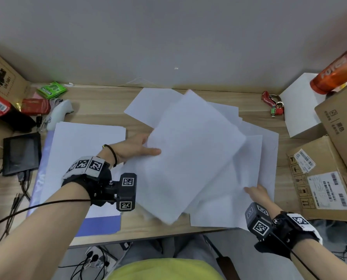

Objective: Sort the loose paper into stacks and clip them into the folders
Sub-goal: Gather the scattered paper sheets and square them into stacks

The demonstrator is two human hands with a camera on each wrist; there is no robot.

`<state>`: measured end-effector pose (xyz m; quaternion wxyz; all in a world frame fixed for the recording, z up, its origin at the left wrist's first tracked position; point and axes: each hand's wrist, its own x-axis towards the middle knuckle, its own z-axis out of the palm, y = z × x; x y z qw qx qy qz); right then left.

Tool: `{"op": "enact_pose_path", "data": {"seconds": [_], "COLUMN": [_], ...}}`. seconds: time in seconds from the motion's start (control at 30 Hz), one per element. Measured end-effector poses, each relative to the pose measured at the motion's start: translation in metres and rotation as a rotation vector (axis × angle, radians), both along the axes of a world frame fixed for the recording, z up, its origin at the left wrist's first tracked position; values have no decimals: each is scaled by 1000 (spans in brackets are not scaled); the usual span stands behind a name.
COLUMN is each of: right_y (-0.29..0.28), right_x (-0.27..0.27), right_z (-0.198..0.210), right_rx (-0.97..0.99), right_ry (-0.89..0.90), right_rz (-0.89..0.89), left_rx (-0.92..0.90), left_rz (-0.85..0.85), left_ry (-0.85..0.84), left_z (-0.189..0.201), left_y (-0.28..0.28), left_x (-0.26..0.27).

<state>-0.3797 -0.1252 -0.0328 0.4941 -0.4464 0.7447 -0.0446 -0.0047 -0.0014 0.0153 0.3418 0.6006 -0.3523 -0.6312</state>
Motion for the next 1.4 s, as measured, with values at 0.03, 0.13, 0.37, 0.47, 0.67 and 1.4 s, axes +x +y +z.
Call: {"op": "enact_pose_path", "data": {"seconds": [0.03, 0.13, 0.37, 0.47, 0.67, 1.4], "right_y": [1, 3, 12, 13, 16, 45], "right_x": [3, 10, 23, 22, 18, 47], "right_z": [1, 3, 15, 13, 7, -3], "right_rx": [25, 93, 129, 154, 253, 127], "right_ry": [-4, -74, -240, -251, -280, -263], "right_rz": [12, 58, 99, 103, 113, 216], "left_rx": [-12, -6, 279, 412, 381, 250], "left_rz": [94, 317, 330, 249, 161, -83], "left_ry": [77, 218, 54, 3, 44, -202], "left_z": [-1, -10, -54, -63, -57, -59], "left_y": [1, 2, 16, 26, 30, 18], "left_x": [0, -1, -21, -30, -45, -72]}}
